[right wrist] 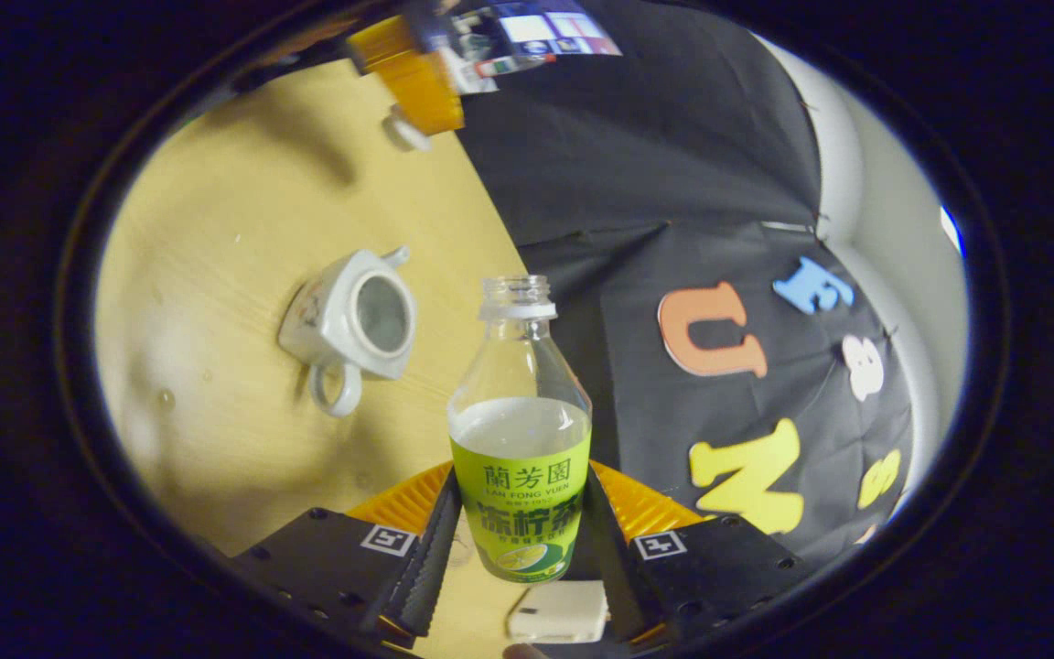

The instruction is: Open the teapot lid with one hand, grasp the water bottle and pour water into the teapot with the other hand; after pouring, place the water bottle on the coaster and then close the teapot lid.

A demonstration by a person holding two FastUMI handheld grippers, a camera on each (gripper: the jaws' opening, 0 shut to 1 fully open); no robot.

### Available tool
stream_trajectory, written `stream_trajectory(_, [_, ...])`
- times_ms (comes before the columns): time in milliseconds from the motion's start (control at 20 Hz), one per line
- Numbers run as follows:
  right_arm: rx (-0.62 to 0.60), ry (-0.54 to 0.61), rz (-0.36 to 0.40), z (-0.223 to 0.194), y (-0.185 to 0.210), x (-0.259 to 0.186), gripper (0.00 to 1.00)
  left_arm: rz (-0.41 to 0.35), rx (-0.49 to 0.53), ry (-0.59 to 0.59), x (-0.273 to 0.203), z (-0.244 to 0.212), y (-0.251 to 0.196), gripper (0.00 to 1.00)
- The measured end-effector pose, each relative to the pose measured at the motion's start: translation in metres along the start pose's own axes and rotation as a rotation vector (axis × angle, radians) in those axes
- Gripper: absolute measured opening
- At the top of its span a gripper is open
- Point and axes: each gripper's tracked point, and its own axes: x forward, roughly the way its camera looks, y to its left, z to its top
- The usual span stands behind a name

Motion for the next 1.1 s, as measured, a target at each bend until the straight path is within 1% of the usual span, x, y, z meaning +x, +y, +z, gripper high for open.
stream_trajectory(50, [0.096, 0.001, 0.006, 0.001, -0.005, -0.004, 0.74, -0.005, 0.001, -0.003, -0.001, 0.001, -0.001, 0.03])
stream_trajectory(100, [0.191, 0.0, 0.004, -0.001, -0.012, -0.006, 0.71, -0.013, 0.003, -0.006, -0.002, 0.003, -0.005, 0.03])
stream_trajectory(250, [0.497, -0.02, -0.015, -0.011, -0.033, -0.009, 0.71, -0.037, 0.016, -0.022, -0.002, 0.011, -0.021, 0.03])
stream_trajectory(350, [0.7, -0.012, -0.014, -0.029, -0.04, -0.008, 0.71, -0.071, 0.011, -0.026, -0.004, 0.015, -0.036, 0.02])
stream_trajectory(500, [0.991, -0.005, -0.068, -0.064, -0.068, 0.003, 0.71, -0.098, 0.038, -0.032, -0.006, 0.019, -0.049, 0.03])
stream_trajectory(550, [1.069, -0.002, -0.083, -0.073, -0.074, 0.011, 0.73, -0.104, 0.035, -0.033, -0.007, 0.019, -0.051, 0.03])
stream_trajectory(600, [1.145, 0.003, -0.095, -0.082, -0.078, 0.018, 0.71, -0.11, 0.037, -0.034, -0.006, 0.021, -0.055, 0.03])
stream_trajectory(700, [1.244, 0.01, -0.087, -0.093, -0.069, 0.029, 0.72, -0.119, 0.048, -0.042, -0.008, 0.023, -0.059, 0.03])
stream_trajectory(750, [1.255, 0.03, -0.092, -0.1, -0.065, 0.036, 0.71, -0.119, 0.055, -0.047, -0.008, 0.026, -0.059, 0.02])
stream_trajectory(800, [1.264, 0.038, -0.097, -0.103, -0.062, 0.043, 0.71, -0.119, 0.063, -0.051, -0.008, 0.027, -0.061, 0.03])
stream_trajectory(950, [1.332, 0.023, -0.096, -0.107, -0.053, 0.06, 0.71, -0.124, 0.077, -0.063, -0.01, 0.029, -0.063, 0.02])
stream_trajectory(1100, [1.332, 0.005, -0.108, -0.105, -0.052, 0.066, 0.72, -0.127, 0.08, -0.06, -0.007, 0.028, -0.064, 0.03])
